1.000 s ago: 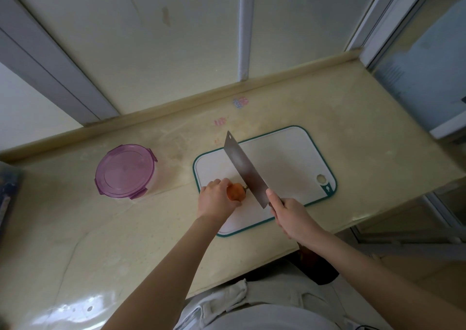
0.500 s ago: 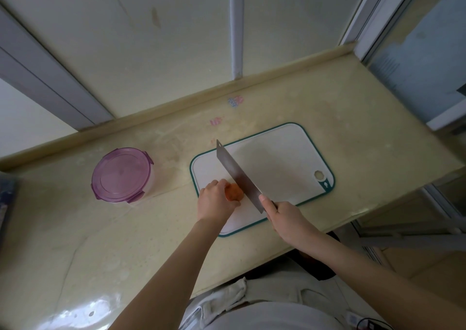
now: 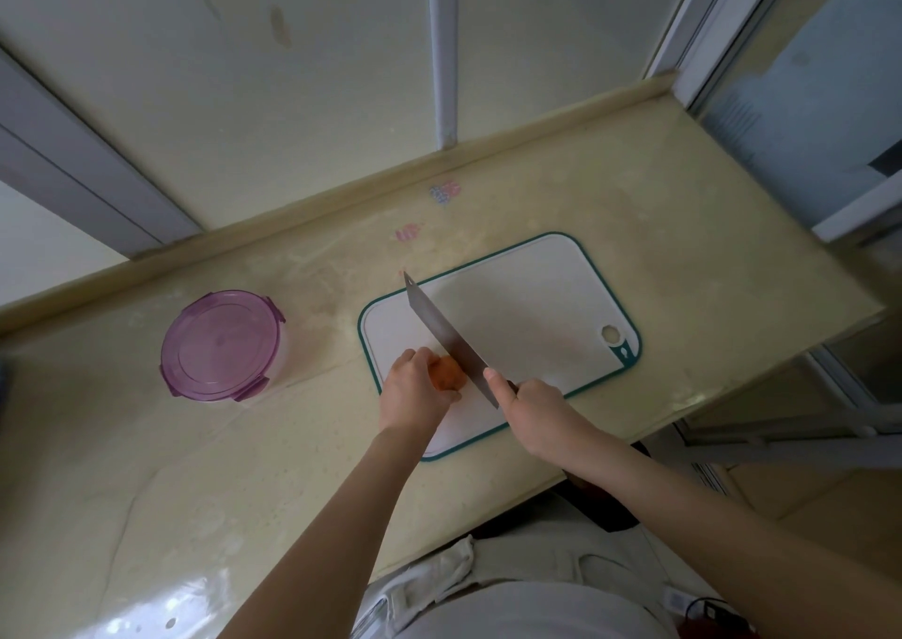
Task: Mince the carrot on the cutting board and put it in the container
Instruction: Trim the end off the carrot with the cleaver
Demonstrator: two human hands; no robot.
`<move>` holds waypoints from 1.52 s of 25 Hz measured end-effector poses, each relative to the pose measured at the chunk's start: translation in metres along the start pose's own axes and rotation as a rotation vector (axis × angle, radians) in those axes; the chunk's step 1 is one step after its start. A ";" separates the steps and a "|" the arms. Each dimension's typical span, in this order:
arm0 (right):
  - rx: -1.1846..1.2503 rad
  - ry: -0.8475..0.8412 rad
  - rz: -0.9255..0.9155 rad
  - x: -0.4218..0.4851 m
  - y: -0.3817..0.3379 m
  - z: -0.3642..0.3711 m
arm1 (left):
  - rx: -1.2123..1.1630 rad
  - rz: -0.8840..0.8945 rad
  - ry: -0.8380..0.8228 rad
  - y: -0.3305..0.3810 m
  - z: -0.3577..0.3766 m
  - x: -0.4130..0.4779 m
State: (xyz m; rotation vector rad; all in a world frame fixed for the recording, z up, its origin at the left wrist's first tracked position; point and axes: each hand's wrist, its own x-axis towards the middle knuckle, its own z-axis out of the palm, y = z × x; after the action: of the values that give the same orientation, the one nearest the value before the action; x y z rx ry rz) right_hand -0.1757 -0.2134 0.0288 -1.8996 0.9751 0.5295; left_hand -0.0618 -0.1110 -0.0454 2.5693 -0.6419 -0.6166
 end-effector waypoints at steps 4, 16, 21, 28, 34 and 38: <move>0.011 -0.004 0.009 -0.001 -0.004 -0.002 | 0.005 0.004 -0.015 0.001 -0.003 0.000; 0.011 0.033 0.121 -0.028 0.010 0.005 | 0.011 0.006 -0.039 0.005 -0.008 -0.001; -0.003 -0.005 0.030 -0.015 0.004 0.006 | 0.019 0.009 -0.029 0.006 -0.007 -0.002; 0.018 -0.004 0.009 -0.018 0.006 0.004 | 0.043 0.030 -0.061 0.008 -0.012 0.000; 0.002 0.006 0.108 -0.038 0.021 0.001 | 0.013 -0.003 -0.077 0.009 -0.014 0.001; 0.003 0.009 0.113 -0.037 0.023 0.003 | 0.001 -0.012 -0.070 0.010 -0.014 0.001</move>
State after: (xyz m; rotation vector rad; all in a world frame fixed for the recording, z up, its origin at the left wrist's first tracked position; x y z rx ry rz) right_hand -0.2161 -0.2022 0.0406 -1.8532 1.0929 0.5852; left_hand -0.0573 -0.1156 -0.0291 2.5638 -0.6504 -0.7131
